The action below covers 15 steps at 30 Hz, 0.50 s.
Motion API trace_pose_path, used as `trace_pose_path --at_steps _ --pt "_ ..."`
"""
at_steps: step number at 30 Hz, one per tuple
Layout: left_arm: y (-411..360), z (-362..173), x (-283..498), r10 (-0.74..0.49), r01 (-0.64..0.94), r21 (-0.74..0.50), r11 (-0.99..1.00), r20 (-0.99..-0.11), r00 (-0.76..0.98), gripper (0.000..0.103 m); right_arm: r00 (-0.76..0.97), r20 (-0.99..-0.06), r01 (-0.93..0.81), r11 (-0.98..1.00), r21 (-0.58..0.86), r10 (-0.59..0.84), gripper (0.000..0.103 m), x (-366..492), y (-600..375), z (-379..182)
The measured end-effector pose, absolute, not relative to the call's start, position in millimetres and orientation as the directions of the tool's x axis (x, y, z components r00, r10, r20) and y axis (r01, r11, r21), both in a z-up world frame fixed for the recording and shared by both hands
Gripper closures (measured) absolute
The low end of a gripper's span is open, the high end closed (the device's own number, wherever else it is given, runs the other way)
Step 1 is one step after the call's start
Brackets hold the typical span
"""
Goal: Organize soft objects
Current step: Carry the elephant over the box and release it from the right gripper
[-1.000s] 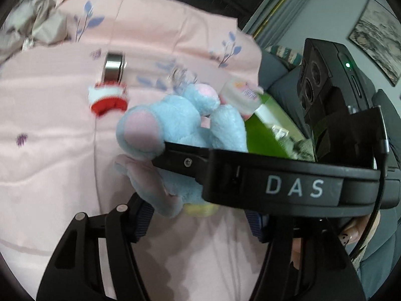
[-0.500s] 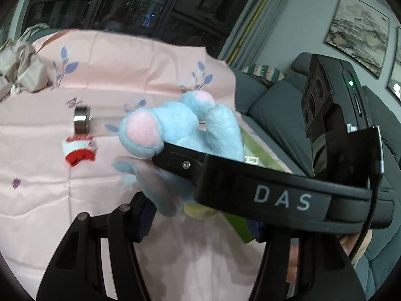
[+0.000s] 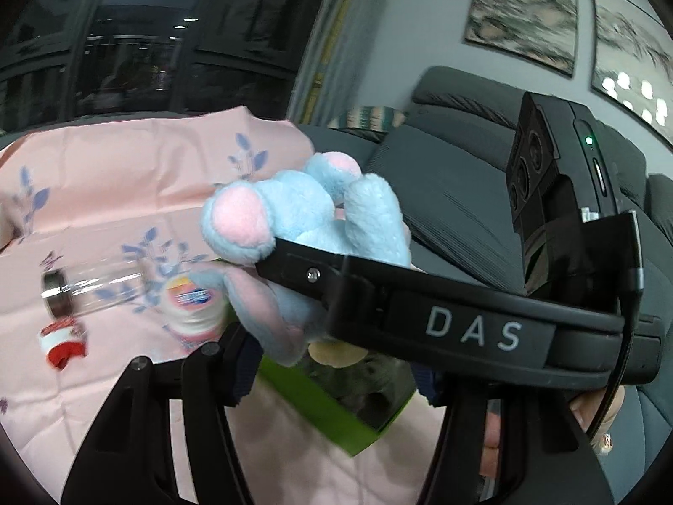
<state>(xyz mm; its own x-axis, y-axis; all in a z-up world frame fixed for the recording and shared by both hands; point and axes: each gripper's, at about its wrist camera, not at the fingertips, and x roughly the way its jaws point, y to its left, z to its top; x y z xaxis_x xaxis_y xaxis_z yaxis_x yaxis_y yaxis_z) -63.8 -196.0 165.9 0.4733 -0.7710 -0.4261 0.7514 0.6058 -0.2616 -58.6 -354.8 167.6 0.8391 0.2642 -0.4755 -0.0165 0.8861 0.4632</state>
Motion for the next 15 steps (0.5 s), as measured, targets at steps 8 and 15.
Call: trace_pose_path --at_steps 8,15 --pt "-243 161 -61 -0.804 0.809 -0.252 0.531 -0.453 0.386 0.044 0.862 -0.469 0.091 0.851 0.516 0.193 0.039 -69 -400 157" --pt "-274 145 -48 -0.793 0.813 -0.275 0.513 -0.513 0.327 0.044 0.844 -0.503 0.170 0.795 0.582 0.187 0.039 -66 -430 134"
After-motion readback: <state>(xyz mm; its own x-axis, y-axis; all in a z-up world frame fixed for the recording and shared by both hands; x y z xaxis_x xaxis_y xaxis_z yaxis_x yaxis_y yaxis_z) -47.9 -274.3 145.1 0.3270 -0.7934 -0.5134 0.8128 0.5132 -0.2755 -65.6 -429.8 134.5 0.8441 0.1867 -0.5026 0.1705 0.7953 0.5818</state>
